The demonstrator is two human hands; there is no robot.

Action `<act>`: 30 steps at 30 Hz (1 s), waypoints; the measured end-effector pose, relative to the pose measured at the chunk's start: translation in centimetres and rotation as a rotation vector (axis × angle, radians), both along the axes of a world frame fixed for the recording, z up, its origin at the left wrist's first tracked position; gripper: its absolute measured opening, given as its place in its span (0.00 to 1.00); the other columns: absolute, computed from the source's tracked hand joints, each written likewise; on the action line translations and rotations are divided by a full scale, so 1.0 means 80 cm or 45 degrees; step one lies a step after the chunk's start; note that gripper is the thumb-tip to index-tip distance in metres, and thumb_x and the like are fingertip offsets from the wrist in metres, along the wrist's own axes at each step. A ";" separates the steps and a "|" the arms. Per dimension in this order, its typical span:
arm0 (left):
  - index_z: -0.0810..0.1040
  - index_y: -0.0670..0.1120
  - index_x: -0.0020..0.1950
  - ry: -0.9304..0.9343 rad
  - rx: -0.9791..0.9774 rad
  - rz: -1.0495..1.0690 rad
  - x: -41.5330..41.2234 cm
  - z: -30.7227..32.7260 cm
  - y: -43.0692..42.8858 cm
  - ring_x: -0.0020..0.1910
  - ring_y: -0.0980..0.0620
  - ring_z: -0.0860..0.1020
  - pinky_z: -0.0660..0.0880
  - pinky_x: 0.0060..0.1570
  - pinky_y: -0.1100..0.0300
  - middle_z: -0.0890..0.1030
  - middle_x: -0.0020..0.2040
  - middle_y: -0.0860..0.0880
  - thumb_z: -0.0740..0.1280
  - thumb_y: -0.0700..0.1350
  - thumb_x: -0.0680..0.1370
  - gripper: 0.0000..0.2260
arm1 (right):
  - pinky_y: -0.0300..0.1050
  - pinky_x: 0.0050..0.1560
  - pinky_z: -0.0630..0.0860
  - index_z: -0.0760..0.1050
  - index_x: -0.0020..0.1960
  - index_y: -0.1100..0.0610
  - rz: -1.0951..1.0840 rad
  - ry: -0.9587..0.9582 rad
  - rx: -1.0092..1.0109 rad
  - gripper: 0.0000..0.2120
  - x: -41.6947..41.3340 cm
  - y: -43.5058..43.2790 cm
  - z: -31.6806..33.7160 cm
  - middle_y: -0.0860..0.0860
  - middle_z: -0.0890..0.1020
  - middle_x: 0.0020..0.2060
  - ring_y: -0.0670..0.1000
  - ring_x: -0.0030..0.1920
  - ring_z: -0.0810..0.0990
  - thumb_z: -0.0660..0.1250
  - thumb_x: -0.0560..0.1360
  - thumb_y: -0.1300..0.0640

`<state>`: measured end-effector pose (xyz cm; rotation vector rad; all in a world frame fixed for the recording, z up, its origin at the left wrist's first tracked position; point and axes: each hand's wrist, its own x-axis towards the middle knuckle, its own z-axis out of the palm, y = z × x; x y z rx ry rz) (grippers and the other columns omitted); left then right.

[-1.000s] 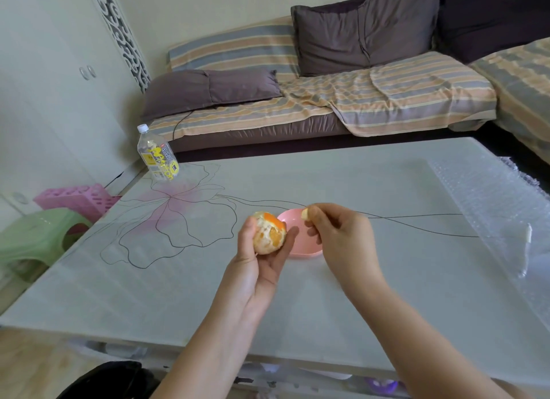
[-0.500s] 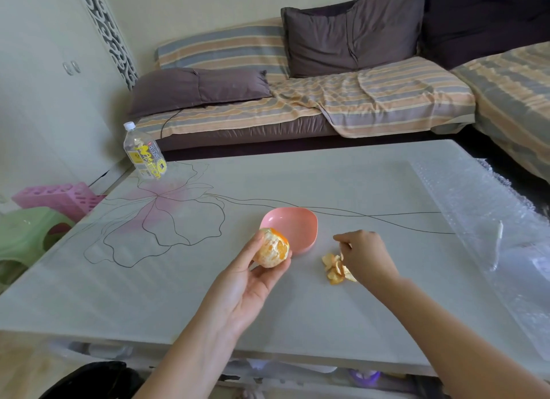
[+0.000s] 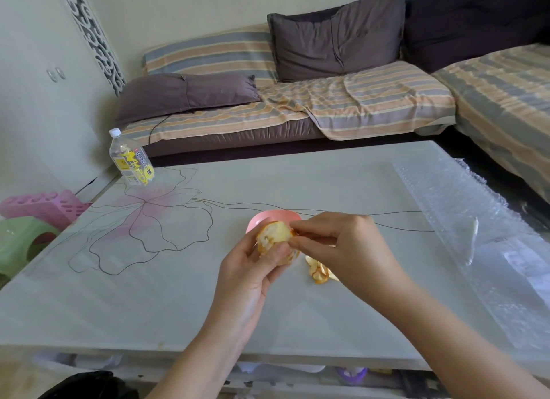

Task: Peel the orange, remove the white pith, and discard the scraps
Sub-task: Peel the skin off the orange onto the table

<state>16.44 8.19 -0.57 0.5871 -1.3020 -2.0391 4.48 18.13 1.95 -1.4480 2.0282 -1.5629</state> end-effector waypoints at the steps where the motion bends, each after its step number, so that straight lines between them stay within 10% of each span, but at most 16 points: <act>1: 0.84 0.46 0.52 0.017 -0.045 -0.008 -0.001 0.002 0.003 0.50 0.49 0.82 0.79 0.47 0.60 0.84 0.50 0.44 0.71 0.38 0.68 0.13 | 0.35 0.38 0.74 0.84 0.45 0.51 -0.010 0.048 -0.025 0.04 0.000 0.001 0.000 0.45 0.82 0.35 0.43 0.38 0.80 0.73 0.70 0.57; 18: 0.83 0.51 0.56 0.003 -0.264 0.039 -0.020 0.020 0.025 0.54 0.44 0.81 0.74 0.60 0.39 0.81 0.57 0.39 0.79 0.45 0.59 0.25 | 0.43 0.27 0.67 0.83 0.36 0.55 -0.335 0.553 -0.180 0.13 -0.003 0.024 0.006 0.52 0.74 0.26 0.53 0.26 0.72 0.60 0.71 0.55; 25: 0.82 0.50 0.57 0.004 -0.278 0.028 -0.025 0.019 0.024 0.58 0.39 0.79 0.74 0.59 0.38 0.78 0.61 0.37 0.79 0.44 0.59 0.26 | 0.36 0.32 0.71 0.85 0.45 0.52 -0.248 0.353 -0.148 0.10 -0.014 0.030 0.012 0.48 0.80 0.31 0.47 0.32 0.78 0.66 0.71 0.60; 30: 0.83 0.49 0.56 0.062 -0.240 -0.032 -0.024 0.023 0.018 0.53 0.44 0.81 0.78 0.55 0.43 0.83 0.53 0.44 0.81 0.44 0.56 0.29 | 0.30 0.41 0.74 0.84 0.47 0.53 0.129 -0.263 -0.135 0.11 -0.030 0.040 0.025 0.47 0.82 0.38 0.43 0.39 0.82 0.75 0.65 0.55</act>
